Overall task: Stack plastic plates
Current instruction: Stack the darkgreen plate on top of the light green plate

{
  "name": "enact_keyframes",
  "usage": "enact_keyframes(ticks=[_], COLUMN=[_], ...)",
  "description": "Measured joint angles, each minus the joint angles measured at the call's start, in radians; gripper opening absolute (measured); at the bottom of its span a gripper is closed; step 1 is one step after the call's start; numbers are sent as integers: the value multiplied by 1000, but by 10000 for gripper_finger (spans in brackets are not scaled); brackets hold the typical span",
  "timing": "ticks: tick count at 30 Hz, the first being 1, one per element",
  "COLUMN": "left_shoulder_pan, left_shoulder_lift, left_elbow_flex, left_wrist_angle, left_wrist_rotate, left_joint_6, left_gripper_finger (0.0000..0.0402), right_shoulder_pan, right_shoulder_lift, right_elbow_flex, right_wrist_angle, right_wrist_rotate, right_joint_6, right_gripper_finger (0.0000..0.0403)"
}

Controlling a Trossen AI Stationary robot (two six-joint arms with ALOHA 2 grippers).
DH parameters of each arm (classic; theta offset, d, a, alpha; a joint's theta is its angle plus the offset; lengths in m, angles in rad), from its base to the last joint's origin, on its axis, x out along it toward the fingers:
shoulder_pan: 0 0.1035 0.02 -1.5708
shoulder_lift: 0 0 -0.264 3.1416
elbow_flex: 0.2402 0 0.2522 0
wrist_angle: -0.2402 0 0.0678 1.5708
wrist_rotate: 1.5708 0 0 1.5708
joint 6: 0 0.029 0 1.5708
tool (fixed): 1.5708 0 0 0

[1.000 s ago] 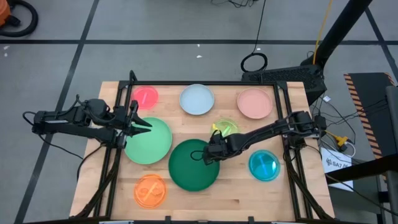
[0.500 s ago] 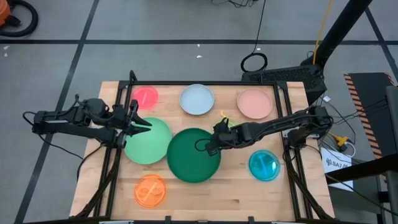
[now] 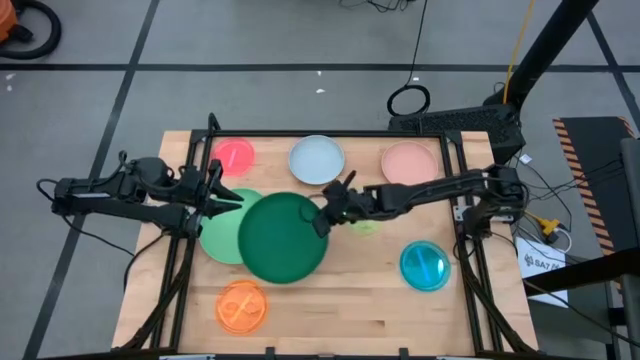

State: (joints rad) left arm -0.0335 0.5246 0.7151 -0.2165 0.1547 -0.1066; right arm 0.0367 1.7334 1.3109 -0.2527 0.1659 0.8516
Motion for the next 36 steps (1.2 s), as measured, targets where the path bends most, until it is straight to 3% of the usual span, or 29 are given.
enact_keyframes(ticks=[5, 11, 16, 29, 36], left_shoulder_pan=[-35, -90, -117, -126, -125], left_shoulder_lift=[-42, -121, -142, -141, -141], left_elbow_flex=[0, 0, 0, 0, 0], left_wrist_angle=[0, -17, -25, -42, -43], left_wrist_rotate=[1, 1, 1, 1, 1], left_joint_6=[9, 53, 93, 121, 122], left_gripper_finger=[83, 83, 83, 83, 83], right_shoulder_pan=[-61, -137, -182, -215, -226], right_shoulder_lift=[79, 181, 287, 543, 590], right_elbow_flex=[4, 119, 268, 704, 766], right_wrist_angle=[175, 183, 132, -150, -219], right_wrist_rotate=[-112, -187, -252, -253, -246], right_joint_6=[-6, -27, -48, -165, -186], right_gripper_finger=[2, 2, 1, 1, 1])
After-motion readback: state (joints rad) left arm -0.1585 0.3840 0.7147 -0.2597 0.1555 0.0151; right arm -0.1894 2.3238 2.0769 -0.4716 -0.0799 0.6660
